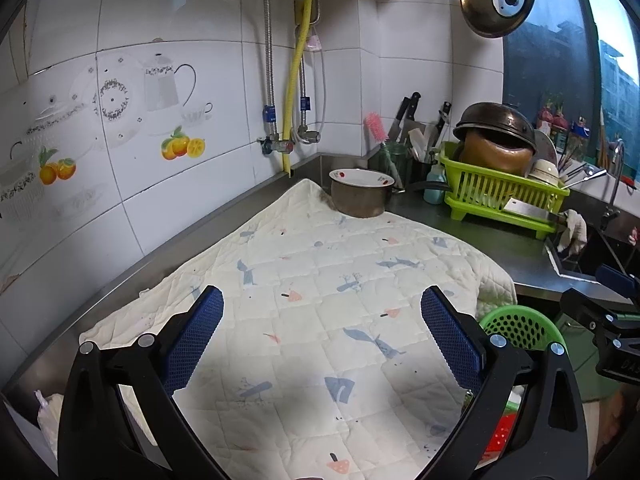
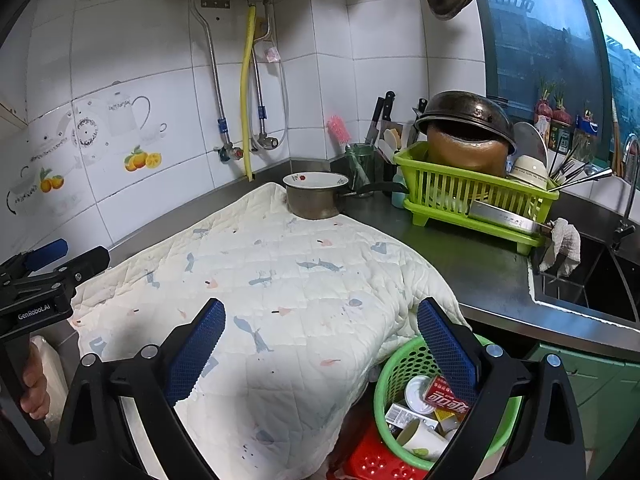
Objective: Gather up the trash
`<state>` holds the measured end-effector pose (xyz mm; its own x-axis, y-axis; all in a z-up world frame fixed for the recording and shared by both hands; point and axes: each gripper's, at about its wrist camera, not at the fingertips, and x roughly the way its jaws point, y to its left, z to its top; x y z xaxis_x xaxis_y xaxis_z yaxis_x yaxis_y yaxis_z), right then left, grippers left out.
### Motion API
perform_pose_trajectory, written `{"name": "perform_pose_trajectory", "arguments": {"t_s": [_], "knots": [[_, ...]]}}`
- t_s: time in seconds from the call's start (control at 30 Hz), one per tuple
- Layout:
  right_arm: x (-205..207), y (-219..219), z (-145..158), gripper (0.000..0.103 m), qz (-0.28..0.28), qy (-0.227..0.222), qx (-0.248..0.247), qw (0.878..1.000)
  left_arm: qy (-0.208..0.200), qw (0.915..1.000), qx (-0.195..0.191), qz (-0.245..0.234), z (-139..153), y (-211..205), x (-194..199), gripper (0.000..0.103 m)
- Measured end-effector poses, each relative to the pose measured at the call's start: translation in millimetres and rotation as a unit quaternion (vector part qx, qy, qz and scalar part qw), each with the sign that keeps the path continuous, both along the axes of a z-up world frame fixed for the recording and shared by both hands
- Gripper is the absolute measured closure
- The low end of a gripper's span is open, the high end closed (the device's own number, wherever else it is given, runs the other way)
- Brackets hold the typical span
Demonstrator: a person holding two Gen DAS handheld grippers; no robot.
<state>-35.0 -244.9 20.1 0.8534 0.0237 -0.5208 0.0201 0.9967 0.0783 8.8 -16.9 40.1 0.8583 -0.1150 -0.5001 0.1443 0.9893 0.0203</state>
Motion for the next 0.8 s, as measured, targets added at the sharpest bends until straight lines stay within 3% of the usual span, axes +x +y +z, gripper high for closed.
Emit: {"name": "perform_pose_trajectory", "arguments": {"t_s": [0.8], "knots": [[-1.9,3.3,3.6,0.009,0.003,-0.008,0.004,1.000,-0.012,0.9999,-0.005,0.000,4.8,0.5,-6.9,0.005]]}}
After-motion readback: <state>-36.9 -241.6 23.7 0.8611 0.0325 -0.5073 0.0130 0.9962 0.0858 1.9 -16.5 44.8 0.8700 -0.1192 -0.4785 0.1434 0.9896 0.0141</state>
